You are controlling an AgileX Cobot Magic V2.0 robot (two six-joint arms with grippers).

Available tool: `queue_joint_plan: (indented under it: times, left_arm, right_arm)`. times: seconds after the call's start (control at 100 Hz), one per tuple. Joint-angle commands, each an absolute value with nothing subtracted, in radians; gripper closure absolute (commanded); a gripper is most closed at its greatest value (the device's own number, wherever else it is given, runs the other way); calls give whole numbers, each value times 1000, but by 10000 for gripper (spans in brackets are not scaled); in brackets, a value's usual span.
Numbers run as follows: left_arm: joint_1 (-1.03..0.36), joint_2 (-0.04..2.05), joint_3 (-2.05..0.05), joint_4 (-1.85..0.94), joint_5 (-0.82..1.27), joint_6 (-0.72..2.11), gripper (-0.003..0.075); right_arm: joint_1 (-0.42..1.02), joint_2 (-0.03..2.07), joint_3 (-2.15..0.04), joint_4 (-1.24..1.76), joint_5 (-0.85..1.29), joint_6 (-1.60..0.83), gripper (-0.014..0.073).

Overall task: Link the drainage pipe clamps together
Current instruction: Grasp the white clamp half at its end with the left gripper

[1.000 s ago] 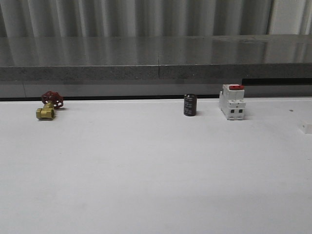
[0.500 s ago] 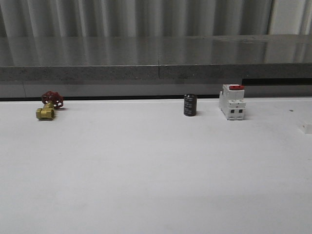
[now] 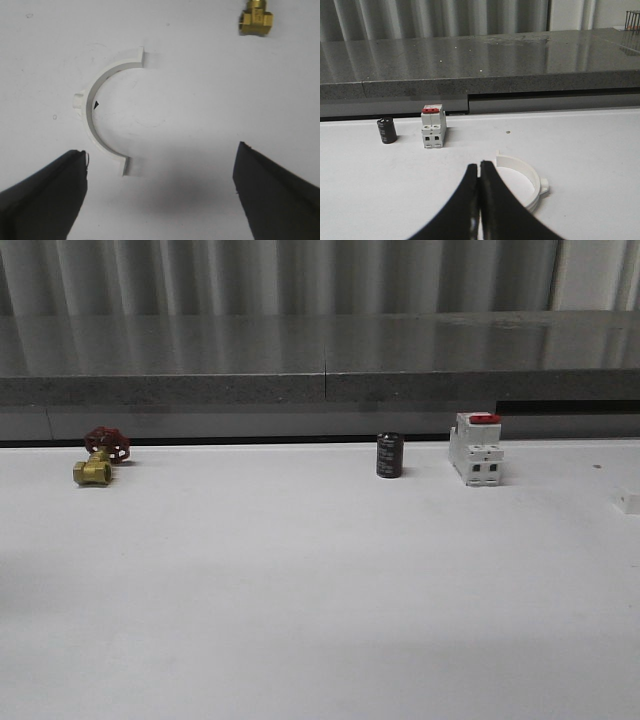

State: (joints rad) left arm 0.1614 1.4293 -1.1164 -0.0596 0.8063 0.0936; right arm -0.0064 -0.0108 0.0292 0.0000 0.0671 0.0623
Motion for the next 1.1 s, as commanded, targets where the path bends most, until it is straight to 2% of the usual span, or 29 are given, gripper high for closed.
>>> queue_joint_plan:
  times: [0.0, 0.17, 0.42, 1.09]
  left_arm:
    - [224, 1510, -1203, -157, 795, 215, 135]
    - [309, 1694, -1292, -188, 808, 314, 135]
    - [342, 1853, -1354, -156, 775, 354, 135]
    - [342, 1975, -1367, -73, 639, 354, 136]
  right_arm:
    - [-13, -29, 9, 0, -15, 57, 661]
    - [-13, -29, 9, 0, -15, 57, 661]
    - [-13, -29, 9, 0, -15, 57, 661]
    - [-13, -29, 9, 0, -15, 57, 661]
